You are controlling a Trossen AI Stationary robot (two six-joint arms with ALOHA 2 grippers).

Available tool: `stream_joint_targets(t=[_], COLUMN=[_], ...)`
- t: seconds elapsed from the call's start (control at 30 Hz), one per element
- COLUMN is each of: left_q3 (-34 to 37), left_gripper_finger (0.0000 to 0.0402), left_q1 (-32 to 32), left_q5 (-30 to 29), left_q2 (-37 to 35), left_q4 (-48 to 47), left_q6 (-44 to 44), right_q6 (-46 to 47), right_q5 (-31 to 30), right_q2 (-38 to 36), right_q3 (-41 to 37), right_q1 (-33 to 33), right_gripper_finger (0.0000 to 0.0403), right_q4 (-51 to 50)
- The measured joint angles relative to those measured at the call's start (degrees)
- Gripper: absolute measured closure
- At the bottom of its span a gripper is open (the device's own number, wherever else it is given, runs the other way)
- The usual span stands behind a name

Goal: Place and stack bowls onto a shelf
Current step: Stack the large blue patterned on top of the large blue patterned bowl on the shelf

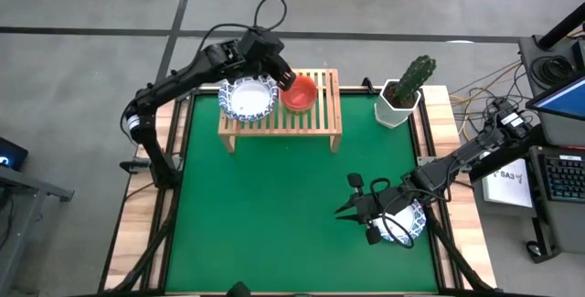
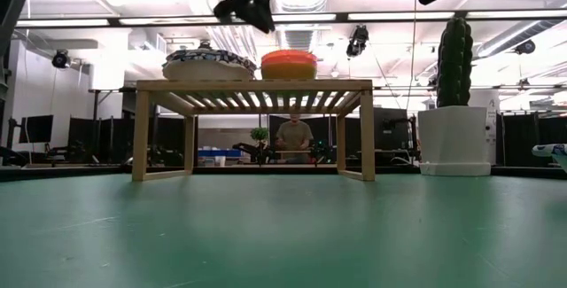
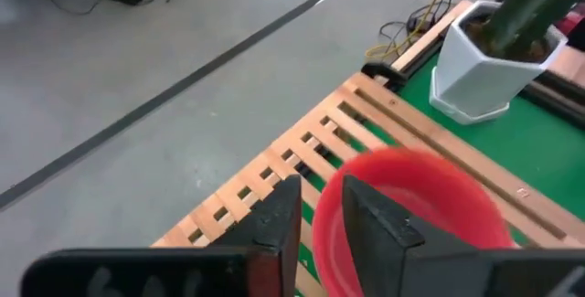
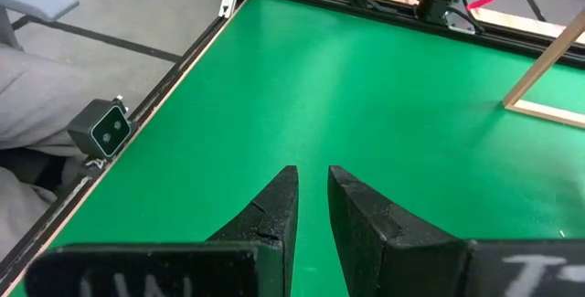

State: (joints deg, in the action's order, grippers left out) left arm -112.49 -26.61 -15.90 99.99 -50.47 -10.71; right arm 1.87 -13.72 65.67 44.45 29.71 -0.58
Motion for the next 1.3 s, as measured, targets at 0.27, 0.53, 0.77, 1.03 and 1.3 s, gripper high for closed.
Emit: stream_joint_targets(t=[0.27,0.53,0.77,1.03,1.3], left_q3=[-3.0,3.9,12.6,29.2,44.2], left_gripper_finger=[0.0322,0.0344,0.036,0.0361,0.0361], left_q1=[1.2,9.9,24.1,42.5,58.9], left_q5=[12.9,18.4,18.4,16.3,-0.6], left_q2=[-0.1,-0.7,-5.2,-14.0,-21.5], left_q4=[-5.8,-14.3,-10.6,5.7,22.5], left_q6=[9.9,10.7,10.9,5.8,2.6], right_q6=[-0.1,-0.4,1.1,8.0,19.4], right_q5=[0.0,0.0,-3.9,-9.8,-11.8], right_q2=[0.0,0.0,0.0,0.0,0.1], right_q3=[0.0,0.0,0.0,0.0,0.0], right_q1=[0.0,0.0,0.0,-0.1,-0.1], right_gripper_finger=[0.0349,0.0349,0.0349,0.0349,0.0338], right_q4=[0.0,0.0,0.0,0.0,0.1])
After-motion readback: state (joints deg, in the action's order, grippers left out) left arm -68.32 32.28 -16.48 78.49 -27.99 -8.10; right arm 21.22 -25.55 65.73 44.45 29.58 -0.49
